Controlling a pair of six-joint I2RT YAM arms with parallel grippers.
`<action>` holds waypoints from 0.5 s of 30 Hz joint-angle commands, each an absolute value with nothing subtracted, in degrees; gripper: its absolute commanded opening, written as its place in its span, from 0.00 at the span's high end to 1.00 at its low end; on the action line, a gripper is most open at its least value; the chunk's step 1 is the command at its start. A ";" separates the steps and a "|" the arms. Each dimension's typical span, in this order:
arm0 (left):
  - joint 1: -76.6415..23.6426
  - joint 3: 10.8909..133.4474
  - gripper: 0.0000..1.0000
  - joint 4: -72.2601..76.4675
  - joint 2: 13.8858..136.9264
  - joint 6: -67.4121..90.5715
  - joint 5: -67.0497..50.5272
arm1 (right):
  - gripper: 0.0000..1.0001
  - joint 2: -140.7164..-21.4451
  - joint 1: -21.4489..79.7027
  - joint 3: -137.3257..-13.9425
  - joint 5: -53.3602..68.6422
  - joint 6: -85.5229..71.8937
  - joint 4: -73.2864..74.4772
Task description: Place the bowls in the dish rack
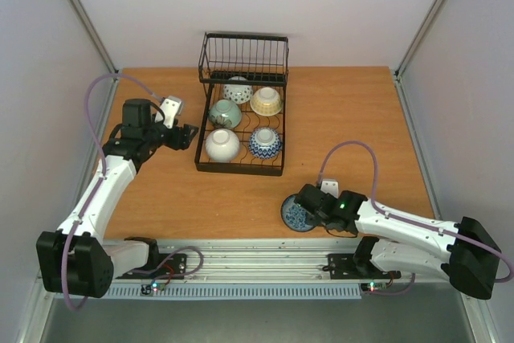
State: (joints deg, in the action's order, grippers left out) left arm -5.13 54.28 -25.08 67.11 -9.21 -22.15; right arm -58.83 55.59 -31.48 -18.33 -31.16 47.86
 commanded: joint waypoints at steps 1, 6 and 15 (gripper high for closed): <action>-5.19 55.63 0.24 -24.57 67.15 -9.10 -23.20 | 0.77 -58.80 55.90 -30.72 -18.39 -32.94 46.31; -5.19 55.56 0.24 -24.54 66.83 -9.19 -23.44 | 0.98 -57.87 56.11 -31.55 -19.09 -32.19 47.21; -5.19 58.40 0.24 -30.40 69.55 -11.45 -34.99 | 0.99 -53.99 57.48 -40.90 -24.11 -23.02 48.50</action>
